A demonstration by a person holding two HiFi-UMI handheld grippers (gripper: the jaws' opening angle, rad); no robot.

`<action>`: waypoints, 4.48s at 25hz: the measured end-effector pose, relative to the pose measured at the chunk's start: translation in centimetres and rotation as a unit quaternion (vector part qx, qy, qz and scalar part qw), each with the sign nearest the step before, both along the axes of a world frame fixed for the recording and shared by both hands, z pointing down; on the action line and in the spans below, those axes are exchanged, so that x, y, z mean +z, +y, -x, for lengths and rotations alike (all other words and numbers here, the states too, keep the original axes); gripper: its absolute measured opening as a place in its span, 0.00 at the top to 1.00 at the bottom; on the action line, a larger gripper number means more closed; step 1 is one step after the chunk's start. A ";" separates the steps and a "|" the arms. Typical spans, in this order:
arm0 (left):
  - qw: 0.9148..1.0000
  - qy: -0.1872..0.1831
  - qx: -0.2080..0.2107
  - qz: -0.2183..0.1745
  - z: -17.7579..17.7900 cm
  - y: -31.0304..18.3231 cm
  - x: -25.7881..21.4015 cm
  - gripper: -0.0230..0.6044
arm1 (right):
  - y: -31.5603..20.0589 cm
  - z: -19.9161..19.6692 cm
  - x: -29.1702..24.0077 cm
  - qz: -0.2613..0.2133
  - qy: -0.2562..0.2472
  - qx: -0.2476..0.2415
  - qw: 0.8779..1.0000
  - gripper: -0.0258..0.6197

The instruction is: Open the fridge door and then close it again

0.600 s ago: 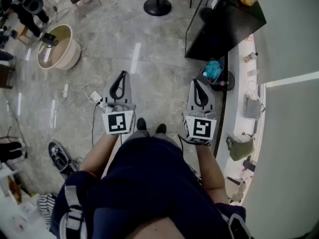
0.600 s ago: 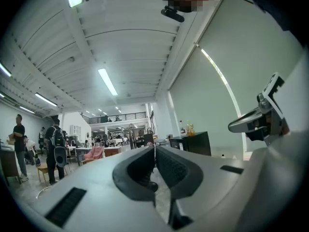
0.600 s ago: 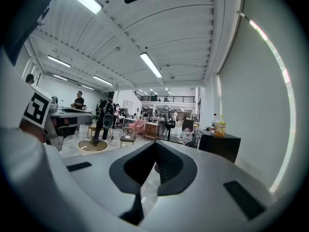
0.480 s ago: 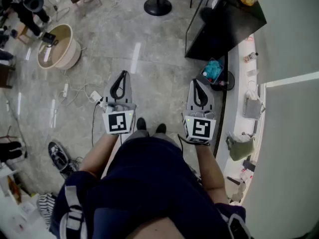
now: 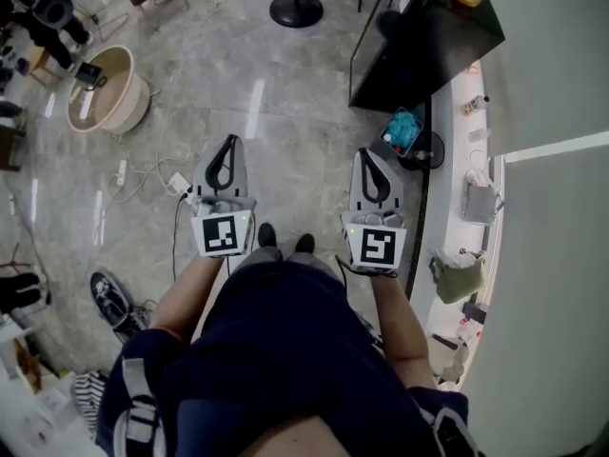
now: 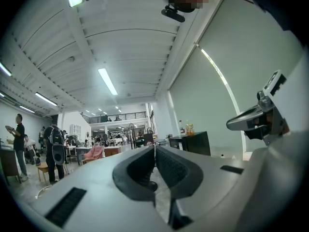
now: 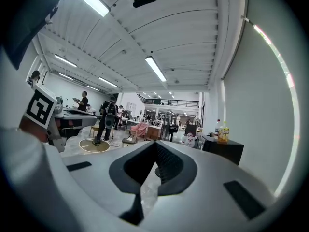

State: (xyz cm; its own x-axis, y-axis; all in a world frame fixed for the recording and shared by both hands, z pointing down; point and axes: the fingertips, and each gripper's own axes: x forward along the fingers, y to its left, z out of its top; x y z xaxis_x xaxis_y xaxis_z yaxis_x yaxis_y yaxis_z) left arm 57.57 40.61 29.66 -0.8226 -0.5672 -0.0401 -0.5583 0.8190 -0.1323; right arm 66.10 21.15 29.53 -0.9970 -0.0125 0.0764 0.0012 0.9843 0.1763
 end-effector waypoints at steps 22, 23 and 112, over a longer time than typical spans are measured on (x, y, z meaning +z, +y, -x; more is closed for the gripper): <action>1.000 -0.006 0.022 0.003 1.0 -2.5 -0.1 0.58 | -2.0 0.5 0.4 0.022 0.006 -0.017 1.000 0.93; 1.000 -0.006 0.022 0.004 1.2 -2.6 -0.1 0.56 | -2.2 0.5 0.5 0.023 0.005 -0.018 1.000 0.93; 0.722 0.080 0.674 0.132 75.7 -72.0 29.7 0.45 | -33.6 72.5 16.1 0.076 0.074 0.529 0.842 0.93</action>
